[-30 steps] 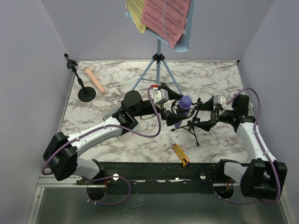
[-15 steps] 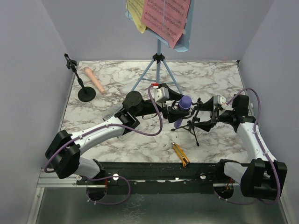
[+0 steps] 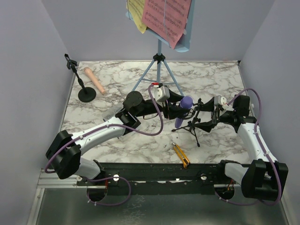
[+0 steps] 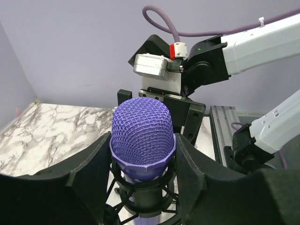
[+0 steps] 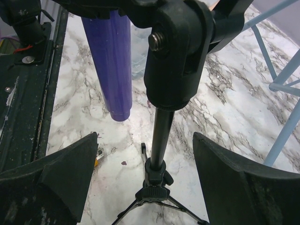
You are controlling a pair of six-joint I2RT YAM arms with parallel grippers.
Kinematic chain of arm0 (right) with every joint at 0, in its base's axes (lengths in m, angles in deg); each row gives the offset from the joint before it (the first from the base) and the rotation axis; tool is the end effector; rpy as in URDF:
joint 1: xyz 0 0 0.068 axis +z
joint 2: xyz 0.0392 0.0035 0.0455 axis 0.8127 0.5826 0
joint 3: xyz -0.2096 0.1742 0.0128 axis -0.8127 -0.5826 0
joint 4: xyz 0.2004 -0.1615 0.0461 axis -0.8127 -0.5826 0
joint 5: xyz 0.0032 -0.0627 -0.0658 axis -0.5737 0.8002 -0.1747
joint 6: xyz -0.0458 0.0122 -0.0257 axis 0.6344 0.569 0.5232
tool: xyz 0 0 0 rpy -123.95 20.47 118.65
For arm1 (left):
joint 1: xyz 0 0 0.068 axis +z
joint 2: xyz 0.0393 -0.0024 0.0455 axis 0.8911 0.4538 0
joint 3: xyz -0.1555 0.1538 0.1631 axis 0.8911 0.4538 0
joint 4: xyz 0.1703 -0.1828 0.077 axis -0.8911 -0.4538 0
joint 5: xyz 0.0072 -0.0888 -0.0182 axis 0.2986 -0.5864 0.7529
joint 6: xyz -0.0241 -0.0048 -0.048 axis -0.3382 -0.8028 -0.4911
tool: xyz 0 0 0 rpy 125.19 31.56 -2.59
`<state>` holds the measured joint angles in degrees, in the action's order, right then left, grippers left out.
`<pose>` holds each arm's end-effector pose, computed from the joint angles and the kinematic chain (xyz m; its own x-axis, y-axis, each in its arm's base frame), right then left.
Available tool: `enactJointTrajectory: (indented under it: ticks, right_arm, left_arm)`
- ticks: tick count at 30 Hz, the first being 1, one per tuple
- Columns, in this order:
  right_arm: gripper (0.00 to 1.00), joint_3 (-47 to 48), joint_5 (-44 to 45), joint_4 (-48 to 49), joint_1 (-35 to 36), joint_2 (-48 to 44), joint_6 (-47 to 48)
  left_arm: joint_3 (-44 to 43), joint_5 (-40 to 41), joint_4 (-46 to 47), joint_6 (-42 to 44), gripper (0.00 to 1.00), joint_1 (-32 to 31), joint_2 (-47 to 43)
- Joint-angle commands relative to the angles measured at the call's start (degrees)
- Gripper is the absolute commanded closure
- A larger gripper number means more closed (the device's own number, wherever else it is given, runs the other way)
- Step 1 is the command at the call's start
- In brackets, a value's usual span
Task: Pack up the instrument practice props
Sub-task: Remove the microphone from the microphone stand.
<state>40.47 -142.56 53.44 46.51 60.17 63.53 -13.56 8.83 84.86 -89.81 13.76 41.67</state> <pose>0.2054 0.0073 0.2526 0.0730 -0.0832 -0.9939 -0.9771 0.1936 -0.0880 0.1953 -0.2561 0.3561 0.0629 -0.2197 -0.9735 0.9912 0.1274 0.0353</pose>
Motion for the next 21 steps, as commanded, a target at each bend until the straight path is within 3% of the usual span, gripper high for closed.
enactJointTrajectory:
  ticks: [1, 8, 21]
  right_arm:
    - [0.14, 0.98, 0.60, -0.90, 0.20, -0.30, 1.23]
    - [0.14, 0.91, 0.74, -0.65, 0.18, -0.30, 0.99]
    - [0.11, 0.68, 1.98, 0.68, 0.17, -0.13, -0.50]
  left_arm:
    - [-2.43, 1.07, 1.34, -0.05, 0.76, -0.31, 0.11]
    - [-3.58, 1.68, 1.34, 1.16, 0.84, -0.32, -0.90]
    - [-10.93, 4.21, 1.34, 1.65, 0.91, -0.27, -1.61]
